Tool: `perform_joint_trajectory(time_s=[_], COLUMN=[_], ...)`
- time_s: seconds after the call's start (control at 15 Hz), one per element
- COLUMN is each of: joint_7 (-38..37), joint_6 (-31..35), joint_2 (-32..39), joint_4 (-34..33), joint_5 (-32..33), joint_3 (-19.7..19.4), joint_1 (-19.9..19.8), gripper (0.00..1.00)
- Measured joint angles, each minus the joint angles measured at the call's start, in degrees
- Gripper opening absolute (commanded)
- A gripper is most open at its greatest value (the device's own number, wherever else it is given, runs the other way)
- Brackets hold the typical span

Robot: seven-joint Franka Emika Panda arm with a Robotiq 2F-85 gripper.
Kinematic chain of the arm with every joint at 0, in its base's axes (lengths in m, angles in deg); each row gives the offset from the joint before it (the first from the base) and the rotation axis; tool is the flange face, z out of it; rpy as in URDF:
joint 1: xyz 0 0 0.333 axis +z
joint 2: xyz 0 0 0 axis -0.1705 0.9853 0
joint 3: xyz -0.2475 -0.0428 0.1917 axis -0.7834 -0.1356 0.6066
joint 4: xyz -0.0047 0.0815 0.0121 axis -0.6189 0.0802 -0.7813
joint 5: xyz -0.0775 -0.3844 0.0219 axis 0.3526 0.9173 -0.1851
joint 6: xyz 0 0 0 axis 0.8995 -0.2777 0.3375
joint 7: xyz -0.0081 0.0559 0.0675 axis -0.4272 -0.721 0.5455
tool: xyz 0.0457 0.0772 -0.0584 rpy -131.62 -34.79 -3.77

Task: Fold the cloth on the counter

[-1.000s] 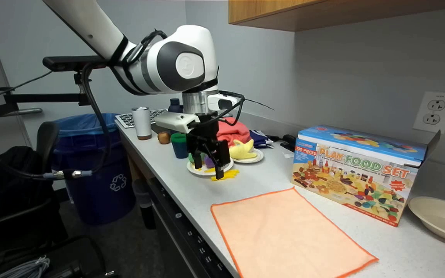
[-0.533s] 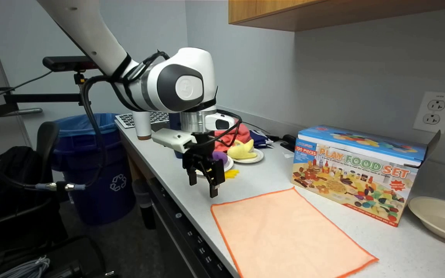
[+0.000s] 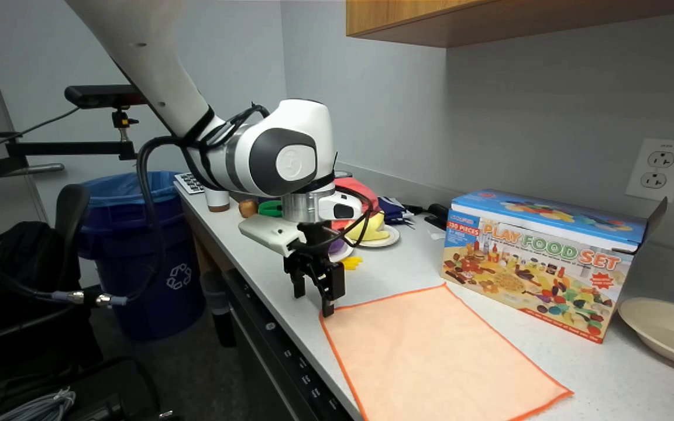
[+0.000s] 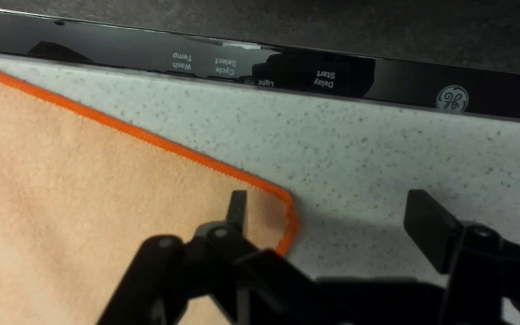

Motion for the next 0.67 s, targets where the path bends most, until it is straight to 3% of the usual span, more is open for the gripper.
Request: perform_joint_trajectory(time_s=[0.07,0.53,0.67], joint_7=[0.1,0.7,0.8], joint_6=[0.4,1.4,1.4], joint_2=[0.5,1.9,2.0], joint_4=[0.0,-1.0,-1.3], joint_5=[0.0,0.0,0.0], joint_3=[-0.2,-0.6,-0.6], joint_1=[0.0,0.3,0.3], gripper=[0.61,0.06,0.00])
